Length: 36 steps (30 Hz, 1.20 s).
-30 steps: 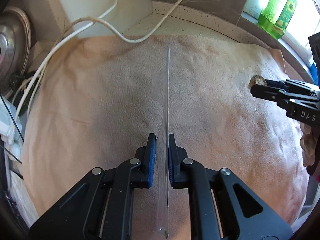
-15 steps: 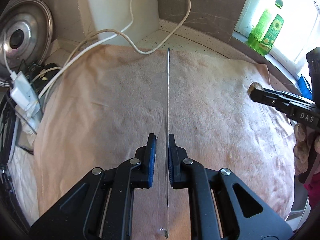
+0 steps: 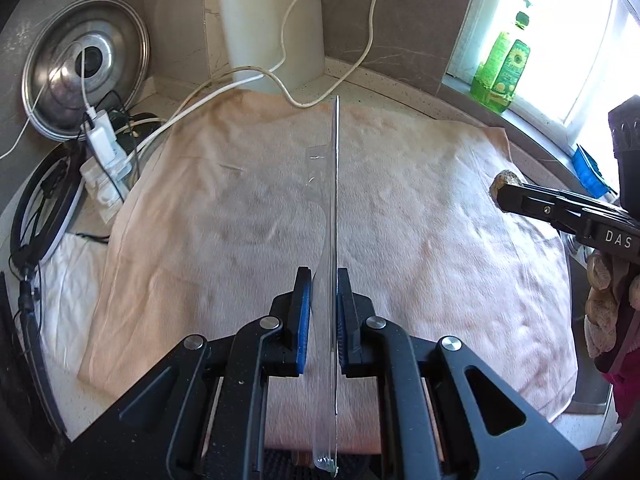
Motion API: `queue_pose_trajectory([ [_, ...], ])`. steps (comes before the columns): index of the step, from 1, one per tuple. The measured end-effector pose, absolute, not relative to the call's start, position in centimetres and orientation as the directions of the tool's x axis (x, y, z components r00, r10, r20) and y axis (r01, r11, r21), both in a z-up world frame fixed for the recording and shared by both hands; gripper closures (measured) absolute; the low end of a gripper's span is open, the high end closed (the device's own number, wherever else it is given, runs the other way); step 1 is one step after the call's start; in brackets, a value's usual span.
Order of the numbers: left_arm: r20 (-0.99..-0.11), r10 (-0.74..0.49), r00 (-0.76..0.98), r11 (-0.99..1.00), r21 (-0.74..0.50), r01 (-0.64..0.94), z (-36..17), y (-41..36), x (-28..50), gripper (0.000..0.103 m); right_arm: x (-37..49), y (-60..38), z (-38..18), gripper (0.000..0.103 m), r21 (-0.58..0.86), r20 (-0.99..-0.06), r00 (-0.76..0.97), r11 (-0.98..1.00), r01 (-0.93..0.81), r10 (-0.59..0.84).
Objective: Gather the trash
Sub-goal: 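Carry test strip and cap down over the blue wastebasket with both tools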
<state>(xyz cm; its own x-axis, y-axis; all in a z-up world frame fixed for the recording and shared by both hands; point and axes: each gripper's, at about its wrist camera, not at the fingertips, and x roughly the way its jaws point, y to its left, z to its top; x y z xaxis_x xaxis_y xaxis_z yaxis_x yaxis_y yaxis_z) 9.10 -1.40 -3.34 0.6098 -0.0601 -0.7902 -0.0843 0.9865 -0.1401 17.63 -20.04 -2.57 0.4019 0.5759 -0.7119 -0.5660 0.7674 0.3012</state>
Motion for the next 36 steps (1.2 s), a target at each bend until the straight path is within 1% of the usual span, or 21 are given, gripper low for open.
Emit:
queue_pose_trajectory([
  [11, -0.78, -0.066, 0.622, 0.985, -0.15, -0.082, -3.2, -1.0, 0.5, 0.094, 9.7, -18.5, -2.2, 0.073, 0.308, -0.707, 0.382, 0.745, -0.591, 0.595],
  [18, -0.792, -0.078, 0.606, 0.983, -0.162, -0.084, -4.3, -0.2, -4.1, 0.094, 4.9, -17.1, -2.2, 0.073, 0.31, -0.713, 0.366, 0.737, -0.601, 0.598],
  [29, -0.826, -0.119, 0.552, 0.973, -0.208, -0.101, -7.8, 1.4, -10.5, 0.094, -1.7, -14.3, -4.0, 0.073, 0.301, -0.743, 0.322, 0.722, -0.623, 0.587],
  [36, -0.863, -0.144, 0.483, 0.967, -0.227, -0.116, -11.5, 1.8, -13.8, 0.094, -4.9, -13.1, -7.0, 0.073, 0.307, -0.778, 0.279, 0.728, -0.613, 0.563],
])
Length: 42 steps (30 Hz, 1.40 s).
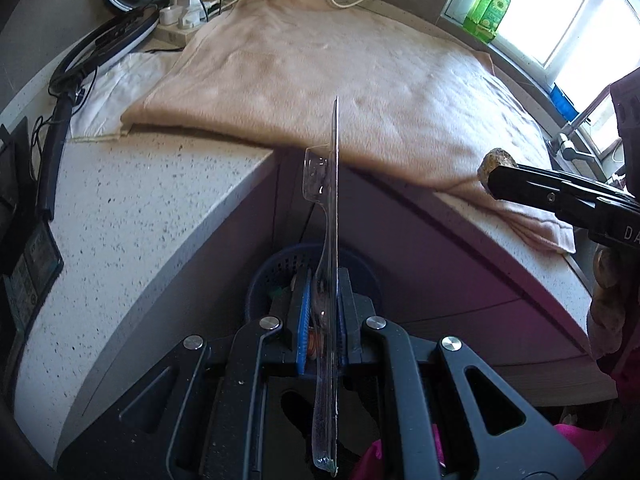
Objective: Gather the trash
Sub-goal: 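Carry test strip and cap down over the blue wastebasket with both tools, then open both tools to drop strip and cap into the wastebasket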
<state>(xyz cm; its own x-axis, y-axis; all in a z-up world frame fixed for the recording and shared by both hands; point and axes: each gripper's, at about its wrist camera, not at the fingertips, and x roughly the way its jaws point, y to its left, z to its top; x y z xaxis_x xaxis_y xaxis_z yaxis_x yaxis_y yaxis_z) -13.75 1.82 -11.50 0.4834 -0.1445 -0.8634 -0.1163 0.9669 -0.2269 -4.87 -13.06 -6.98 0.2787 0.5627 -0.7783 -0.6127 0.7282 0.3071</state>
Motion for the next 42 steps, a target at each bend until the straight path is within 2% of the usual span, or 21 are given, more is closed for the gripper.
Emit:
queue_pose_trajectory([
  [21, -0.954, -0.215, 0.211, 0.961, -0.245, -0.128, -24.3, 0.7, -14.4, 0.093, -9.0, -11.1, -17.8, 0.073, 0.239, -0.895, 0.176, 0.774, -0.587, 0.41],
  [32, -0.968, -0.208, 0.137, 0.964, -0.227, -0.136, -28.7, 0.4, -13.5, 0.093, -7.9, -10.3, -22.9, 0.073, 0.224, -0.929, 0.127, 0.801, -0.555, 0.348],
  [42, -0.976, -0.202, 0.085, 0.967, -0.213, -0.142, -30.2, 0.6, -11.7, 0.093, -6.3, -8.9, -25.9, 0.073, 0.203, -0.946, 0.107, 0.816, -0.542, 0.306],
])
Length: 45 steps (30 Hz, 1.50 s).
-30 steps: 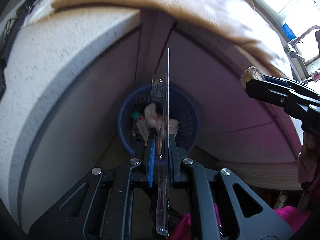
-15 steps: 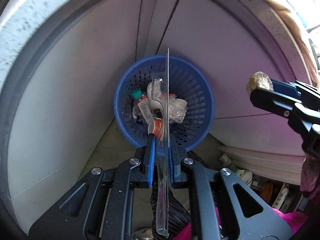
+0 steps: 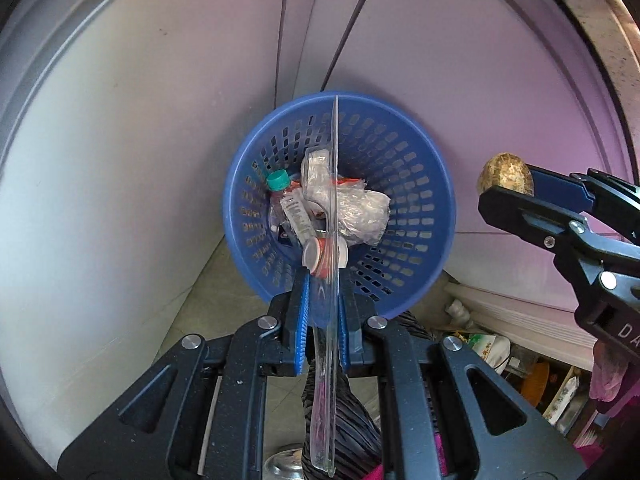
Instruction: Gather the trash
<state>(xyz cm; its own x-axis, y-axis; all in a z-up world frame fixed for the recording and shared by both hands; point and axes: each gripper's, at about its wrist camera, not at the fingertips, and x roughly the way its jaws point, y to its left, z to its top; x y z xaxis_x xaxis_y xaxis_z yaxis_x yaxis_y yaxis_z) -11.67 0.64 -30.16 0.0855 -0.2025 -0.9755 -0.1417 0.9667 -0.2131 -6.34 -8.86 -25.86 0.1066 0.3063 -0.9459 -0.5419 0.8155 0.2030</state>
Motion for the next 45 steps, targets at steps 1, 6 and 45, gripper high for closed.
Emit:
queue_pose_trajectory([
  [1, -0.977, -0.199, 0.081, 0.968, -0.209, -0.142, -30.5, 0.6, -11.4, 0.093, -6.4, -8.7, -26.0, 0.073, 0.199, -0.947, 0.109, 0.817, -0.541, 0.303],
  [6, -0.979, -0.189, 0.07, 0.97, -0.197, -0.143, -31.1, 0.6, -10.7, 0.093, -5.8, -8.6, -26.7, 0.073, 0.186, -0.953, 0.104, 0.821, -0.539, 0.284],
  [45, -0.971, -0.089, 0.223, 0.98, -0.126, -0.154, -23.9, 2.7, -10.9, 0.051, -6.1, -8.9, -19.8, 0.049, 0.154, -0.925, 0.195, 0.79, -0.593, 0.326],
])
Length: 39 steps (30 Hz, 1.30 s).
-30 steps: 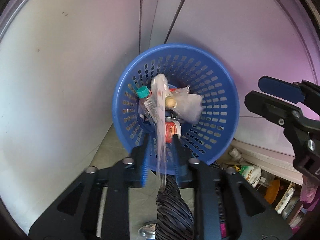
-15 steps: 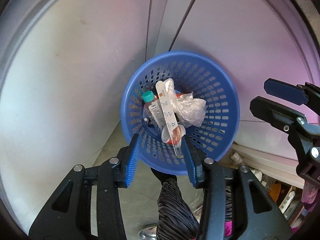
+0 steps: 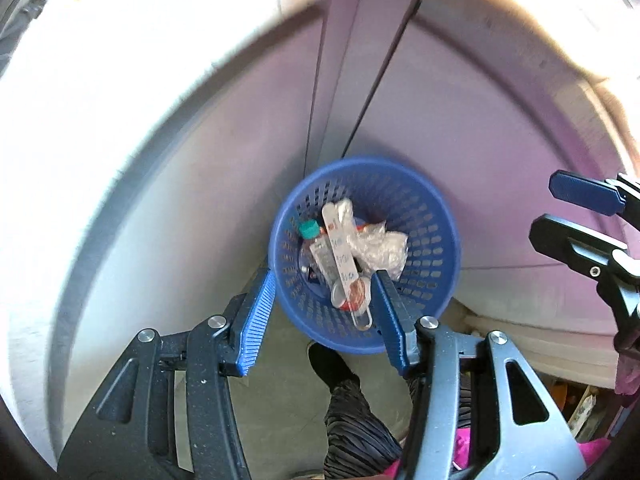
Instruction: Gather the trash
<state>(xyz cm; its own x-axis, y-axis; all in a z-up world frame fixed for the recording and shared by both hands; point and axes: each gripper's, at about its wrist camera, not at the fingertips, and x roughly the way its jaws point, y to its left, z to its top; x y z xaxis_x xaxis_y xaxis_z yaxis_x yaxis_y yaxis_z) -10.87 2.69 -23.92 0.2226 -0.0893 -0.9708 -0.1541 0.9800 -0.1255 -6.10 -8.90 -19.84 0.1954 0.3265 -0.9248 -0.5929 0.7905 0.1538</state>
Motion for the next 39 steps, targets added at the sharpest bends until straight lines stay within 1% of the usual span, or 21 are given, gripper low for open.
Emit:
queue_pose_trajectory([
  [2, -0.964, -0.085, 0.253, 0.979, -0.128, -0.159, -22.6, 2.8, -11.0, 0.045, -6.1, -9.3, -18.5, 0.046, 0.165, -0.914, 0.207, 0.787, -0.594, 0.348],
  [5, -0.95, -0.077, 0.302, 0.977, -0.133, -0.167, -20.2, 3.0, -10.9, 0.044, -5.9, -10.0, -16.3, 0.043, 0.181, -0.894, 0.235, 0.786, -0.591, 0.382],
  [10, -0.919, -0.048, 0.391, 0.976, -0.126, -0.175, -16.0, 3.0, -10.5, 0.044, -5.6, -11.1, -12.8, 0.041, 0.192, -0.858, 0.288, 0.786, -0.588, 0.426],
  [12, -0.903, -0.037, 0.427, 0.976, -0.125, -0.18, -14.2, 3.0, -10.2, 0.04, -5.4, -11.7, -11.4, 0.039, 0.193, -0.842, 0.311, 0.785, -0.588, 0.44],
  [14, -0.879, -0.032, 0.475, 0.973, -0.136, -0.185, -12.6, 3.1, -10.0, 0.033, -5.2, -12.2, -9.9, 0.038, 0.19, -0.825, 0.338, 0.785, -0.589, 0.453],
  [16, -0.855, -0.023, 0.518, 0.972, -0.14, -0.189, -10.7, 3.2, -9.7, 0.032, -5.1, -12.8, -8.4, 0.036, 0.186, -0.807, 0.364, 0.786, -0.59, 0.464],
  [18, -0.832, -0.007, 0.555, 0.972, -0.135, -0.19, -8.9, 3.1, -9.5, 0.029, -5.0, -13.3, -7.1, 0.033, 0.181, -0.788, 0.393, 0.789, -0.586, 0.473],
  [20, -0.808, -0.002, 0.589, 0.972, -0.14, -0.19, -7.0, 3.1, -9.3, 0.025, -4.9, -13.8, -5.7, 0.03, 0.18, -0.764, 0.426, 0.794, -0.581, 0.485],
  [24, -0.766, 0.005, 0.643, 0.971, -0.151, -0.187, -4.2, 2.6, -9.1, 0.023, -4.5, -14.6, -3.5, 0.024, 0.175, -0.72, 0.483, 0.803, -0.569, 0.499],
  [26, -0.75, 0.003, 0.661, 0.969, -0.161, -0.187, -3.1, 2.1, -9.0, 0.019, -4.2, -14.9, -2.4, 0.023, 0.175, -0.701, 0.503, 0.805, -0.566, 0.506],
  [30, -0.717, -0.001, 0.697, 0.966, -0.181, -0.185, -1.2, 1.5, -8.9, 0.016, -3.6, -15.4, -1.0, 0.023, 0.179, -0.678, 0.524, 0.808, -0.562, 0.515],
  [31, -0.713, -0.022, 0.701, 0.956, -0.219, -0.193, -0.8, 1.4, -8.8, 0.015, -3.4, -15.5, -0.7, 0.023, 0.183, -0.673, 0.527, 0.807, -0.561, 0.519],
  [32, -0.709, -0.022, 0.705, 0.956, -0.22, -0.192, -0.4, 1.4, -8.7, 0.013, -3.4, -15.6, -0.4, 0.023, 0.188, -0.668, 0.53, 0.807, -0.559, 0.523],
  [33, -0.703, -0.006, 0.711, 0.964, -0.192, -0.182, -0.1, 1.4, -8.6, 0.013, -3.3, -15.7, -0.1, 0.023, 0.194, -0.662, 0.532, 0.806, -0.559, 0.528],
  [39, -0.68, -0.017, 0.733, 0.958, -0.221, -0.183, 1.3, 1.5, -8.4, 0.008, -2.9, -16.4, 1.2, 0.023, 0.216, -0.626, 0.551, 0.802, -0.557, 0.551],
])
